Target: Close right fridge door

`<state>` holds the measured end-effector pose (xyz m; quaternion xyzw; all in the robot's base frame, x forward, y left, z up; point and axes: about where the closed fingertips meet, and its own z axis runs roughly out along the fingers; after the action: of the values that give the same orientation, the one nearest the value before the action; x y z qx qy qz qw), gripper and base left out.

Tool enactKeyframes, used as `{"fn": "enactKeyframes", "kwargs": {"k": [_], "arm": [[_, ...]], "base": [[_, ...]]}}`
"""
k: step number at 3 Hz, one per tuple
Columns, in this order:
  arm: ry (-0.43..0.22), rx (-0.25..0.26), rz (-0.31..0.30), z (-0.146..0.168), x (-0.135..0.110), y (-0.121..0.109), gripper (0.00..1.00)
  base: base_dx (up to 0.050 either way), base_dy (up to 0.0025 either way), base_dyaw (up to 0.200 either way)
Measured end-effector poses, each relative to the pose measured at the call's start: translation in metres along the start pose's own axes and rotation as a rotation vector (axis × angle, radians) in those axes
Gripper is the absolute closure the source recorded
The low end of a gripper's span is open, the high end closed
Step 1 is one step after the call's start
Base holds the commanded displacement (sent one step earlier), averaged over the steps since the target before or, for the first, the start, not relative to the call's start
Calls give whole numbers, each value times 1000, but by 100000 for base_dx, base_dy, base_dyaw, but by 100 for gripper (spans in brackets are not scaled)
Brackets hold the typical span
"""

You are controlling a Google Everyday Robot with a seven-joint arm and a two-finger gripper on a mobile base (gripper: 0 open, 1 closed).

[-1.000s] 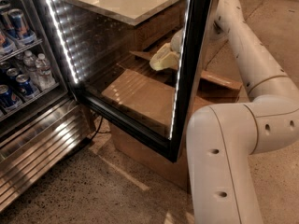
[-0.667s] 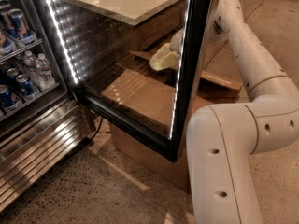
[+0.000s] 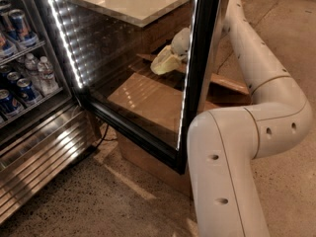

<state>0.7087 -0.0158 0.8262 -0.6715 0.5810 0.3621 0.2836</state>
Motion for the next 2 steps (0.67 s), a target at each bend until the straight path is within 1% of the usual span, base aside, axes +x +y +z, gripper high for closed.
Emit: {"fn": "enactKeyframes", "kwargs": {"k": [1, 2], "arm": [[79, -56, -40, 26, -12, -1, 100], [79, -56, -40, 25, -12, -1, 100]], "base": [[0, 0, 0], [0, 0, 0]]}}
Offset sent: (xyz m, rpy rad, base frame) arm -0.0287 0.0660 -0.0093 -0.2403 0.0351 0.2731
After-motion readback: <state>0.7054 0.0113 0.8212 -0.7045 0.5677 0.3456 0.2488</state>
